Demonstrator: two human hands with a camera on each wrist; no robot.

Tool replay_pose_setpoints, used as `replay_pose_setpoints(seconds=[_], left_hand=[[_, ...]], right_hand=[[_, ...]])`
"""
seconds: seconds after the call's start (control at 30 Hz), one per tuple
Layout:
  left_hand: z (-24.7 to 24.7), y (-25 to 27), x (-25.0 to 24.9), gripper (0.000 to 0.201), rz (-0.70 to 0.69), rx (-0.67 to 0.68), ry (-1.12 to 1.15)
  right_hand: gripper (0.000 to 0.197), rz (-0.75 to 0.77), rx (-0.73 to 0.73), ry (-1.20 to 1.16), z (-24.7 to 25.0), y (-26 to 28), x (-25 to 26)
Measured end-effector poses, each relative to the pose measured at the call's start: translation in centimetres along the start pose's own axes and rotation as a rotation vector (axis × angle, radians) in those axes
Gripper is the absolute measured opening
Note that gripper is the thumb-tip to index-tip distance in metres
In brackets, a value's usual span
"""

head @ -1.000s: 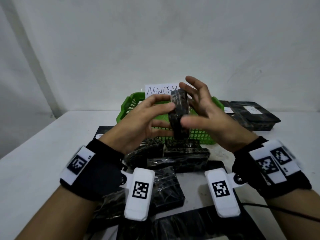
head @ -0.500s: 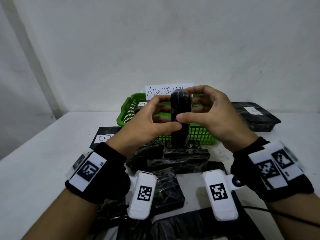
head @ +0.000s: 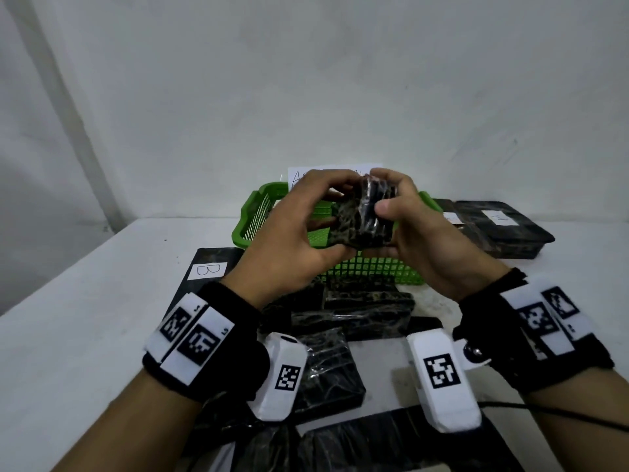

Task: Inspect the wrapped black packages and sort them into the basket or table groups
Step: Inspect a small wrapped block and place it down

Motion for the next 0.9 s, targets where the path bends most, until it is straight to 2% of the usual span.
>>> replay_pose_setpoints(seconds=[0.1,0.2,0.3,0.4,0.5,0.6,0.73,0.8,0.9], left_hand=[[0.0,0.0,0.0,0.062,0.023,-0.012,0.042],[0.2,0.2,0.1,0.066,0.074,0.023,0.082],[0.5,0.1,0.0,0.068,0.106,0.013,0.104],[1.0,-0.1,-0.1,0.065,0.139,-0.068,0.233],[1.1,-0.2,0.0,0.064,0.171,-0.130,0.301],[0.6,-0.2,0.1,0.064,0.207,-0.163,0.327],[-0.3,-0.4,-0.1,0.063,0.260,-0.144,0.343],[-1.0,-0.5,-0.5,0.062,0.280,-0.094,0.223],[-3.2,-2.0,-1.7,0.062,0.256,0.019,-0.129]], right_hand=[[0.072,0.066,-0.090,0.049,-0.6,-0.3,0.1],[0.052,0.031,-0.127,0.168,-0.4,-0.4,-0.3],[0.057,0.018,-0.148,0.221,-0.3,-0.5,-0.7],[0.050,0.024,-0.185,0.186,0.1,-0.6,-0.5],[0.048,0.073,-0.133,0.258,0.8,-0.2,-0.2],[0.060,0.091,-0.064,0.328,1.8,0.4,0.5],[0.064,0.131,-0.136,0.487,3.3,1.5,1.5],[0.062,0.136,-0.170,0.512,4.4,2.4,1.7],[0.062,0.159,-0.309,0.631,7.9,4.4,2.0]])
Point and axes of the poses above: each hand's wrist, its own y-axis away from the middle knuckle, its own z-axis out of the back of the hand, x = y × z, the point moved 1 cm from there along -y, towards the middle knuckle, and after that the axes turned 10 degrees about -z, right-handed, at the moved point
